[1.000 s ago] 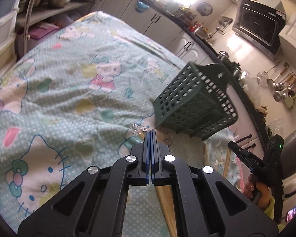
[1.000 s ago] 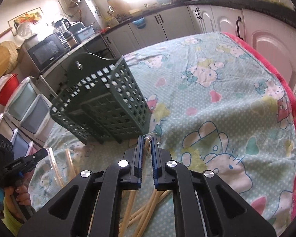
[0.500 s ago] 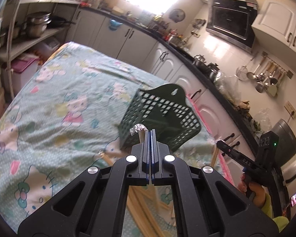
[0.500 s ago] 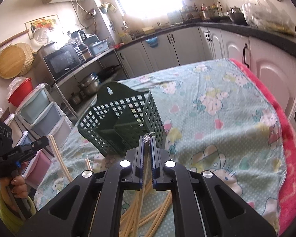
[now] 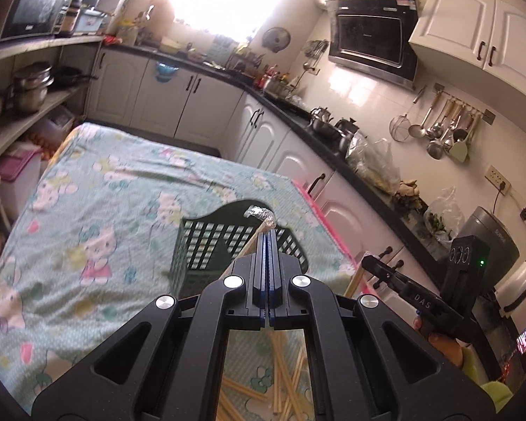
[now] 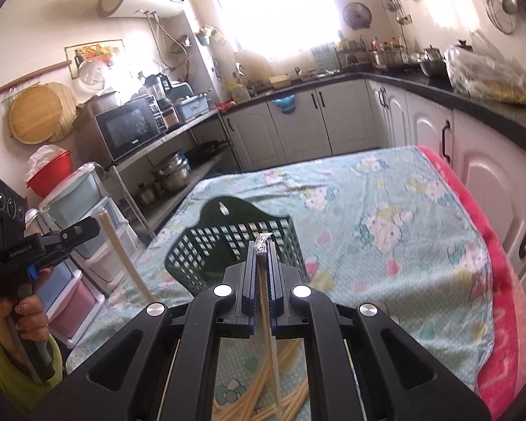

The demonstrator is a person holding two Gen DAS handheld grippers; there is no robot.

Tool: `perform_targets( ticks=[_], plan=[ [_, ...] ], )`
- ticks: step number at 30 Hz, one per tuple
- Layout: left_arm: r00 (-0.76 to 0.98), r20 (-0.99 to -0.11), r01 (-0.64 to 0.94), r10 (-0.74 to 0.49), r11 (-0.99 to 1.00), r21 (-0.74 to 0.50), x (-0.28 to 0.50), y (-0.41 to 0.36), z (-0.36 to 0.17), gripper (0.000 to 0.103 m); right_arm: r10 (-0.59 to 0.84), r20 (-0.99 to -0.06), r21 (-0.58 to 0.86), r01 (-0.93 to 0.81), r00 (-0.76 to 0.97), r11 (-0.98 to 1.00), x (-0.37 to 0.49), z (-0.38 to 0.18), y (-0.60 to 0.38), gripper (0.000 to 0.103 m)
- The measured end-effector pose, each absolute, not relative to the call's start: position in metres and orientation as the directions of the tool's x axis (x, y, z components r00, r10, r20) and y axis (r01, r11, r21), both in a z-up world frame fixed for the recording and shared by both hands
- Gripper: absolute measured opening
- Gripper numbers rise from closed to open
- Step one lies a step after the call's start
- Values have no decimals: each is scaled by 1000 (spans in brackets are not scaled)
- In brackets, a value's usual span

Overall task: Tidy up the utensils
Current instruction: 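Lift the held chopsticks with both tools and carry them over the green basket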

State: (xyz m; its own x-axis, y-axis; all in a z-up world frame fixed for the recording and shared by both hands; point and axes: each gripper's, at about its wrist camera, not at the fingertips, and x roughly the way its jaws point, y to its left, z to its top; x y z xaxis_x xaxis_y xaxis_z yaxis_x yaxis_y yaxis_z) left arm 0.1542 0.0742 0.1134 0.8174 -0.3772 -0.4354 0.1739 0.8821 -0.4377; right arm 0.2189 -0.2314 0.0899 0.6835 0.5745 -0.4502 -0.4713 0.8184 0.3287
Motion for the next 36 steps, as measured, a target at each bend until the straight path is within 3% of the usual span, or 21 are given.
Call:
perform_targets(
  ticks=[22, 36],
  plan=[
    [904, -284, 220, -320, 916, -336, 199, 58, 210, 0, 617, -222, 275, -558, 755, 783, 249, 198, -208, 6],
    [909, -293, 204, -297, 929, -310, 230, 48, 179, 0, 551, -273, 285, -481, 788, 829, 282, 176, -195, 6]
  ],
)
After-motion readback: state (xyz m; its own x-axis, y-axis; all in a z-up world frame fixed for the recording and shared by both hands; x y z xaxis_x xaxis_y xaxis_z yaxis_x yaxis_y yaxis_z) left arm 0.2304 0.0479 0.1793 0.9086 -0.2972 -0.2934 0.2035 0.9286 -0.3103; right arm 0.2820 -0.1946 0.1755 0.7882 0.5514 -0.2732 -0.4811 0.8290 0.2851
